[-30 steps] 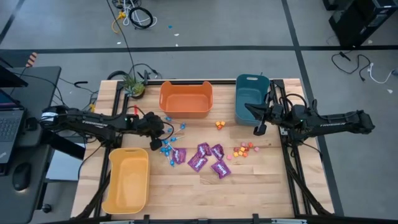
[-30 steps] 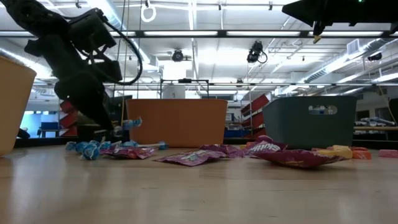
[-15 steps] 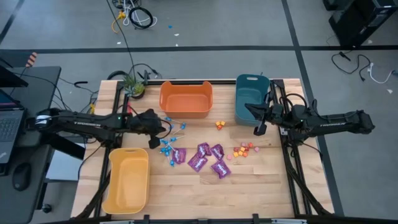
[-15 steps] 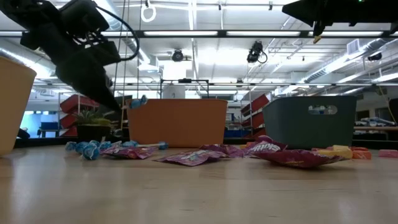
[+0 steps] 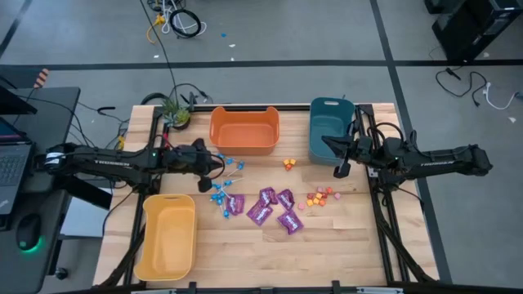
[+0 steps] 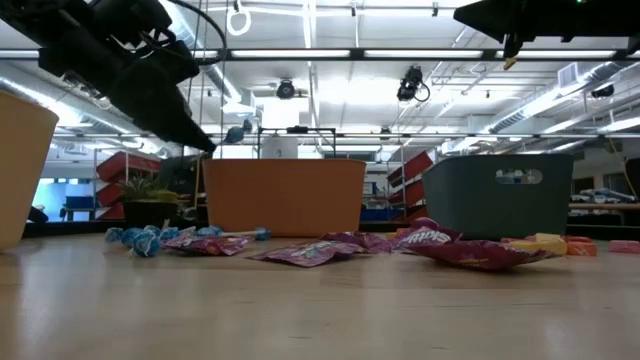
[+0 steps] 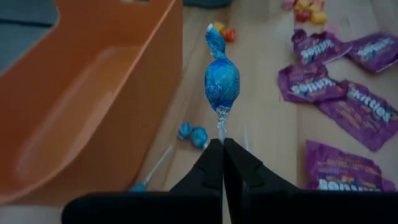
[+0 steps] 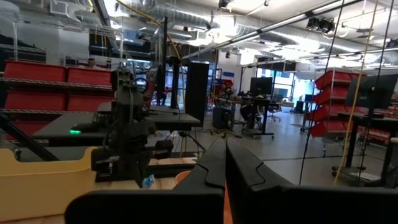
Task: Sort candy
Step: Put the blue candy into the orange bin
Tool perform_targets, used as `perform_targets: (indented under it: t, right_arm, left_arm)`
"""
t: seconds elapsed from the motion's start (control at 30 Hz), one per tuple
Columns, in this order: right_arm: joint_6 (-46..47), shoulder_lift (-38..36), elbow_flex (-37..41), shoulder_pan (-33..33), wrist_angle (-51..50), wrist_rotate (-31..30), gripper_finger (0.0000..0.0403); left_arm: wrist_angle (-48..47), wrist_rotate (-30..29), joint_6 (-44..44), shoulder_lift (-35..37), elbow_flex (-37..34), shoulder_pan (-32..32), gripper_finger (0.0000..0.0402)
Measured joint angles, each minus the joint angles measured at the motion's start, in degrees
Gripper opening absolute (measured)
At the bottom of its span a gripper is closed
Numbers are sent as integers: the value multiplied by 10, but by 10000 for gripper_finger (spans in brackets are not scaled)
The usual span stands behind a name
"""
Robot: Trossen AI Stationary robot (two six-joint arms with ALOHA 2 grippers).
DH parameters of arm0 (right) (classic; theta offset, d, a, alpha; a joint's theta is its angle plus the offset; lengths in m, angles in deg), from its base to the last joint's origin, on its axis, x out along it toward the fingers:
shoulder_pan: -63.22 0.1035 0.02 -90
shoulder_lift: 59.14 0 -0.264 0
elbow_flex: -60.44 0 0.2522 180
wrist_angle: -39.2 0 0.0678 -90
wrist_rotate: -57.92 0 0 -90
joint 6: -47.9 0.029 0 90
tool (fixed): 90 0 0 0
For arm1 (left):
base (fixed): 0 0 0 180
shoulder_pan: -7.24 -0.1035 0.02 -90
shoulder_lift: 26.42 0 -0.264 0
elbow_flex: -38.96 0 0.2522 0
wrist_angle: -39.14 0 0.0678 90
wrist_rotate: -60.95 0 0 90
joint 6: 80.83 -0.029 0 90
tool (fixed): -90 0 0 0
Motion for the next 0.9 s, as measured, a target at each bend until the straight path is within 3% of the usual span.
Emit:
perform_targets:
  t: [0.53, 0.9]
  right_arm:
    - [0, 0, 0, 0, 1, 0, 0]
    - [1, 0, 0, 0, 0, 0, 0]
  left_arm:
    - [60, 28, -21, 18, 0, 0, 0]
    - [59, 8, -38, 60, 10, -1, 0]
